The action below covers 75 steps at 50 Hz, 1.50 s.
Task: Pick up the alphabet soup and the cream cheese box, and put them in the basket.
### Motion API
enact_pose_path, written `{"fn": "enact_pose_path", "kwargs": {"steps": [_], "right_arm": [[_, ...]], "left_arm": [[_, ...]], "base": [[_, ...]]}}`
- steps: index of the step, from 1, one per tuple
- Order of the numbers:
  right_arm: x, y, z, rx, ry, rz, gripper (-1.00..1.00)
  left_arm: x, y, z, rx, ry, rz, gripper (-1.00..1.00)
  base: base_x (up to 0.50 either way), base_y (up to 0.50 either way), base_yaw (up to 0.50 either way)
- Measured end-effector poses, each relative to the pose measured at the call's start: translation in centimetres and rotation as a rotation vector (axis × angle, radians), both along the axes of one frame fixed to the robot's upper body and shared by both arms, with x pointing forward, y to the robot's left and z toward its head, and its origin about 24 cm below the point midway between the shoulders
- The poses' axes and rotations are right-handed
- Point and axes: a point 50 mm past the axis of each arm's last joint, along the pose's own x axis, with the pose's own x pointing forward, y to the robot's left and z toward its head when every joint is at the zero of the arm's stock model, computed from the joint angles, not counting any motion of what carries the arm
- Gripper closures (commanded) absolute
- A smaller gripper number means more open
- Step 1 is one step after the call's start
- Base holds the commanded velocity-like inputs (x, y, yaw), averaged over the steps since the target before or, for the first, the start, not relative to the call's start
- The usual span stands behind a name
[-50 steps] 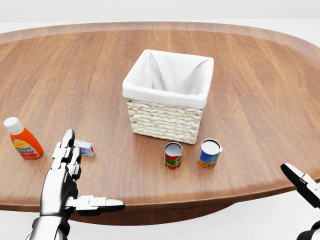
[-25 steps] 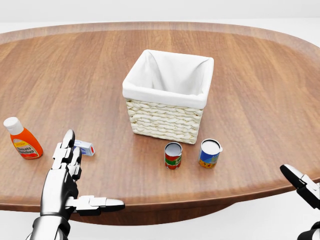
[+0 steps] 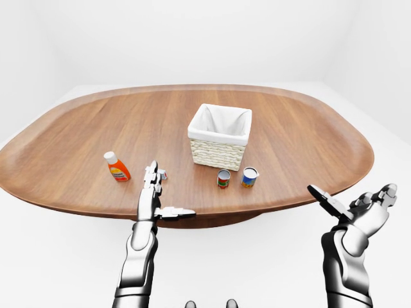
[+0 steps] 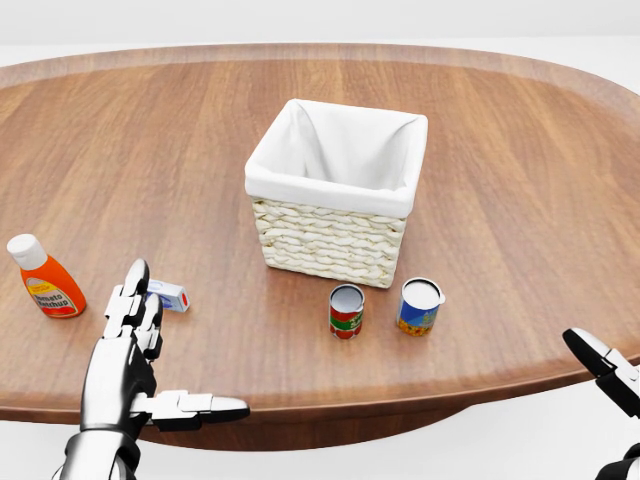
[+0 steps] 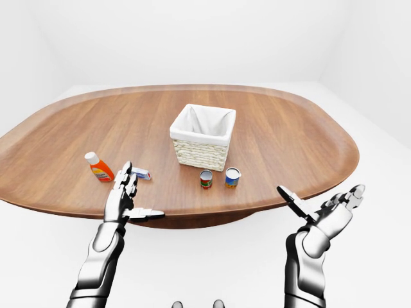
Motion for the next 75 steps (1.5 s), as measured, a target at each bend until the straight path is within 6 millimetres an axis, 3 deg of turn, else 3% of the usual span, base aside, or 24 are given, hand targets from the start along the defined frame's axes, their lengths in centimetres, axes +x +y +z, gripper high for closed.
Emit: {"fn": "enact_pose_path", "kwargs": {"steps": [18,75], "right_arm": [[0.01,-0.13,-0.04,0.01,0.004,-0.001,-1.0],[0.04,-0.19,-0.07,0.023,0.0,-0.001,-1.0]], "left_arm": [[0.08,0.02,-0.09,-0.001,0.006,0.002,-1.0],[0.18,0.41,0.12,-0.018,0.0,0.027,-1.0]], "base": [[0.01,0.0,0.0],[0.29,0.0,0.0]]}}
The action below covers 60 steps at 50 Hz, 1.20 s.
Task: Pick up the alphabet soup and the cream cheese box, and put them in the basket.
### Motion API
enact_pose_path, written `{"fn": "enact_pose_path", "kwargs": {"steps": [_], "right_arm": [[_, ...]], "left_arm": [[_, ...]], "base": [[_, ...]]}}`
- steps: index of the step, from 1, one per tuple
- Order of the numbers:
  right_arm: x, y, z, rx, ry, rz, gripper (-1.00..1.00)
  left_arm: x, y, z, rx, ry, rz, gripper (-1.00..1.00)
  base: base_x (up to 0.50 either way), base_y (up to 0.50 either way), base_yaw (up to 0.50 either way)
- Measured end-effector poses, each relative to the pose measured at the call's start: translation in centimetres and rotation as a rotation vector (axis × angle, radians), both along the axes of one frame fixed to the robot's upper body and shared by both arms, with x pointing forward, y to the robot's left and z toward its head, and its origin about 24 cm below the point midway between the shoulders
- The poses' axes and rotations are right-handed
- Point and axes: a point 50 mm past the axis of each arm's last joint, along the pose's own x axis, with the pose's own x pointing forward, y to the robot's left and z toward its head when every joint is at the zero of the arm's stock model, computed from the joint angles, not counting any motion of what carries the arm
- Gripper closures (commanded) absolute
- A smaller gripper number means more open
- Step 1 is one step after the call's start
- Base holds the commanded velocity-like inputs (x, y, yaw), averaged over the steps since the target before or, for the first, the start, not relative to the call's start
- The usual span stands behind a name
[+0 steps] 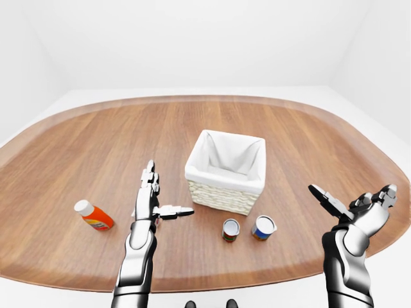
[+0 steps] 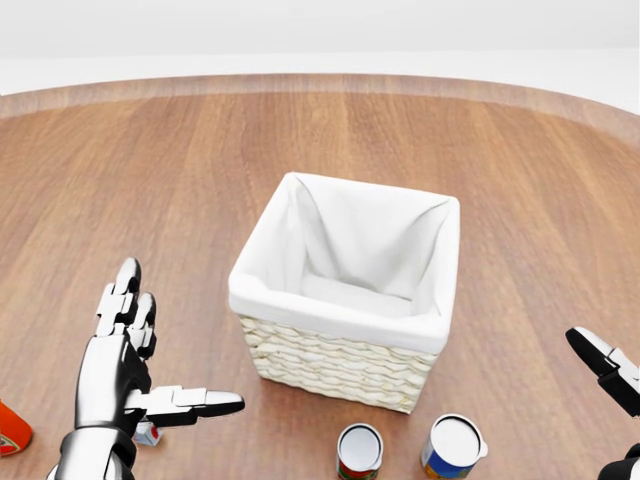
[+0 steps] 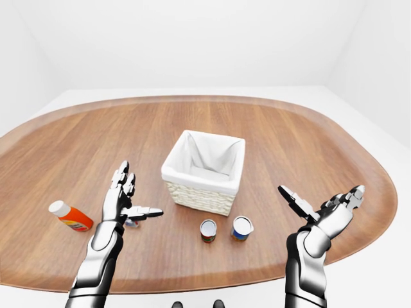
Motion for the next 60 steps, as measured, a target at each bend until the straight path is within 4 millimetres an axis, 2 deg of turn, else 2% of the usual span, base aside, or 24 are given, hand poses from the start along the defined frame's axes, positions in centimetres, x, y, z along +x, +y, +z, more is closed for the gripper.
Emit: {"fn": "enact_pose_path", "kwargs": {"steps": [45,60], "right_arm": [[0.0,-0.2,0.1,0.013,-0.006,-0.003,-1.0],[0.1,-0.2,0.0,0.008,-0.004,-0.003,-1.0]], "left_arm": [[0.4,1.0,-0.4,-0.041,0.031,0.056,-1.0],[0.4,1.5,0.0,0.0,0.012,0.107,-1.0]], "base": [[0.22,0.0,0.0],[0.02,0.0,0.0]]}}
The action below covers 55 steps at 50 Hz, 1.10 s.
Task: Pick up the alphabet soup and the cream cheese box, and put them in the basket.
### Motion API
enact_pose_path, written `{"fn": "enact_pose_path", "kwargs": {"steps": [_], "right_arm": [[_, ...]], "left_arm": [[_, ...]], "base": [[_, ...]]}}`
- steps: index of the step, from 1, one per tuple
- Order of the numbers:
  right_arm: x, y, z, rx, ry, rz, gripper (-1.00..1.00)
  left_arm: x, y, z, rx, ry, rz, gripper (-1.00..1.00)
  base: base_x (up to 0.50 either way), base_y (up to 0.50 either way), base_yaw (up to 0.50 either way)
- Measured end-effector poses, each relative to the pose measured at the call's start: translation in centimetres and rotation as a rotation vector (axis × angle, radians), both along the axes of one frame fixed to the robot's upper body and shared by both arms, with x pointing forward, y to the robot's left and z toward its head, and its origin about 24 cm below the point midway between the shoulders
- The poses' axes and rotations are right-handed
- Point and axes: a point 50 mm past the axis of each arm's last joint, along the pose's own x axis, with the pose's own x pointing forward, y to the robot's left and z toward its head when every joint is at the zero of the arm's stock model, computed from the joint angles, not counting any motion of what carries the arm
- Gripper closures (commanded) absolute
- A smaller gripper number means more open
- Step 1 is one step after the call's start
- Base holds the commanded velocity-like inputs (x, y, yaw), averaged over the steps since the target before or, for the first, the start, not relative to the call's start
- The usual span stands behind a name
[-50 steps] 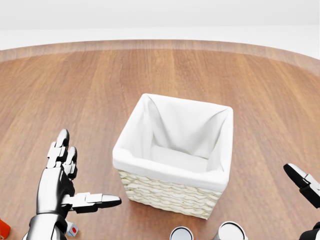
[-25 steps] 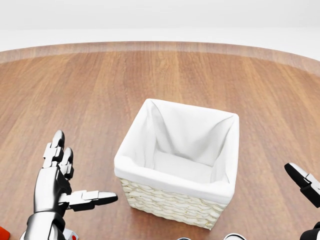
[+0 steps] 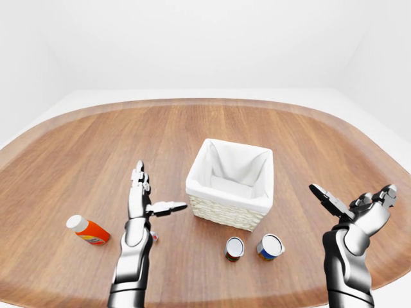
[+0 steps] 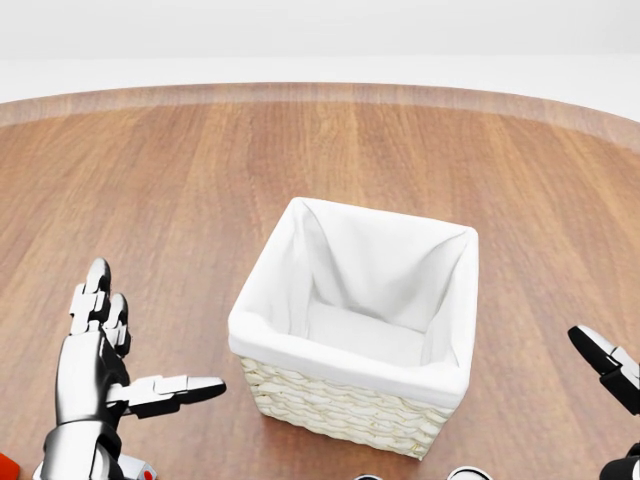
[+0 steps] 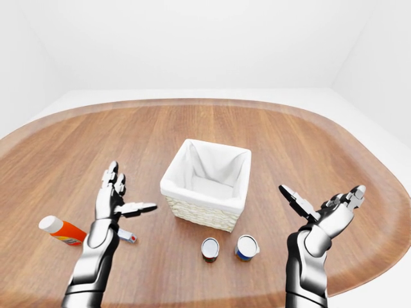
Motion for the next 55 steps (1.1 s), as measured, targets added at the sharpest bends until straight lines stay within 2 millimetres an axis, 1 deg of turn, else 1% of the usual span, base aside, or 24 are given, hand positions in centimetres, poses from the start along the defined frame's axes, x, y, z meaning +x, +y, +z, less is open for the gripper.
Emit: {"fn": "enact_pose_path", "kwargs": {"steps": [6,11,19,25,32,43,55], "right_arm": [[0.1,0.0,-0.1,-0.004,-0.001,0.0,-1.0],[0.1,0.1,0.0,-0.007,-0.002,0.001,-1.0],[0.1,0.0,-0.1,-0.007,-0.003,0.0,-1.0],[0.1,0.0,-0.1,-0.005,-0.004,0.0,-1.0],[0.1,0.0,0.0,-0.003,-0.006,0.001,-1.0],[0.0,0.1,0.0,-0.002,-0.007,0.002,-1.0],[0.0,0.1,0.0,-0.002,-0.008,0.003,-1.0]], "left_arm": [[-0.2,0.3,0.3,0.027,-0.001,0.028,-1.0],[-0.5,0.5,0.9,0.087,-0.007,0.049,-1.0],[-1.1,1.0,2.3,0.198,-0.049,0.072,-1.0],[-1.4,1.6,3.5,0.243,-0.093,0.096,-1.0],[-1.8,2.3,4.5,0.338,-0.125,0.148,-1.0],[-1.6,2.6,6.0,0.55,-0.174,0.262,-1.0],[-1.6,1.1,8.4,0.948,-0.3,0.375,-1.0]], "base": [[0.0,0.0,0.0],[0.0,0.0,0.0],[0.0,0.0,0.0],[0.0,0.0,0.0],[0.0,0.0,0.0],[0.0,0.0,0.0],[0.0,0.0,0.0]]}}
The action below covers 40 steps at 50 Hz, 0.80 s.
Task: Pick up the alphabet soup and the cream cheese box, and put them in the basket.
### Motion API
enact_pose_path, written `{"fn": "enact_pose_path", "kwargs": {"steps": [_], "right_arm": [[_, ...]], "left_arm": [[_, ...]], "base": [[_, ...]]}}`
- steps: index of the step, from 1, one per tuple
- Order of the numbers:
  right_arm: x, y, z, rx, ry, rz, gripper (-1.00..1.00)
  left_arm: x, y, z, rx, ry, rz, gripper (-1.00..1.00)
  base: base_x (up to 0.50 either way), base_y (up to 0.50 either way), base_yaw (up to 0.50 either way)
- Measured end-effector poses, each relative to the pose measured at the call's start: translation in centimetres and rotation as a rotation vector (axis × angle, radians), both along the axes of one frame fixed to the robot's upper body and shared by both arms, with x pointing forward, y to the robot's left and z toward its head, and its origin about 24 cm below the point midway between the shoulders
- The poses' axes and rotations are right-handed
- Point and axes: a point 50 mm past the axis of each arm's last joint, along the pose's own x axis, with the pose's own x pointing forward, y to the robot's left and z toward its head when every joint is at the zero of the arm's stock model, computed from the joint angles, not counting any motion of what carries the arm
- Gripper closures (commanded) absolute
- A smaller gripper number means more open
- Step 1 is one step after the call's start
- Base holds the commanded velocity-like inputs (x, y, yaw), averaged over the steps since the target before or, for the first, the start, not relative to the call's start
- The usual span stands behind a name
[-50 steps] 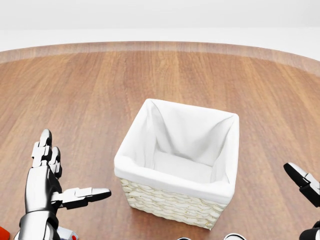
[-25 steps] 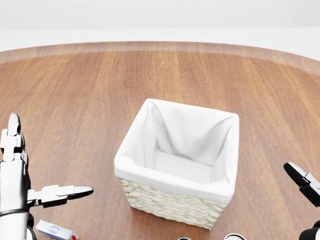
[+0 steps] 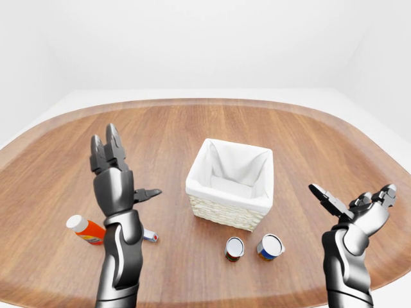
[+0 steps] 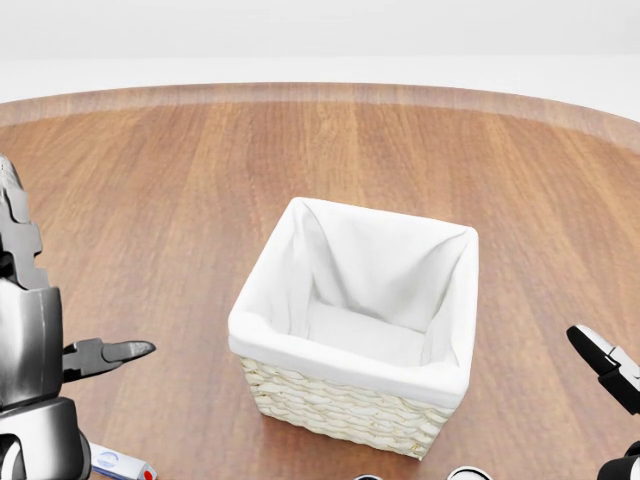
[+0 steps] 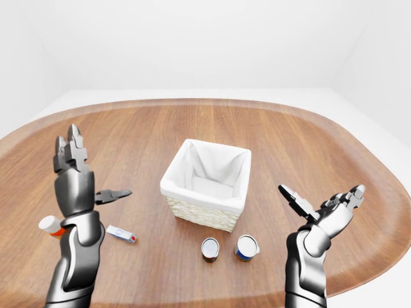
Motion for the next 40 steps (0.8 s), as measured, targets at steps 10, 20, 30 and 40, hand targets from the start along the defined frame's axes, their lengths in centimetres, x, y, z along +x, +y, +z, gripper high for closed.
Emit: {"fn": "enact_pose_path", "kwargs": {"steps": [10,20,30,40], "right_arm": [[0.0,0.0,0.1,0.0,-0.001,0.0,-1.0],[0.0,0.0,0.1,-0.003,-0.003,-0.001,-1.0],[0.0,0.0,0.1,-0.006,-0.004,-0.002,-1.0],[0.0,0.0,0.1,-0.01,-0.005,-0.003,-1.0]], "left_arm": [[-0.5,-1.7,1.6,0.267,-0.07,0.06,-1.0],[-0.7,-2.6,2.4,0.428,-0.096,0.104,-1.0],[-0.8,-2.9,2.5,0.515,-0.087,0.127,-1.0],[-0.8,-2.9,2.3,0.557,-0.072,0.14,-1.0]], "base": [[0.0,0.0,0.0],[0.0,0.0,0.0],[0.0,0.0,0.0],[0.0,0.0,0.0]]}}
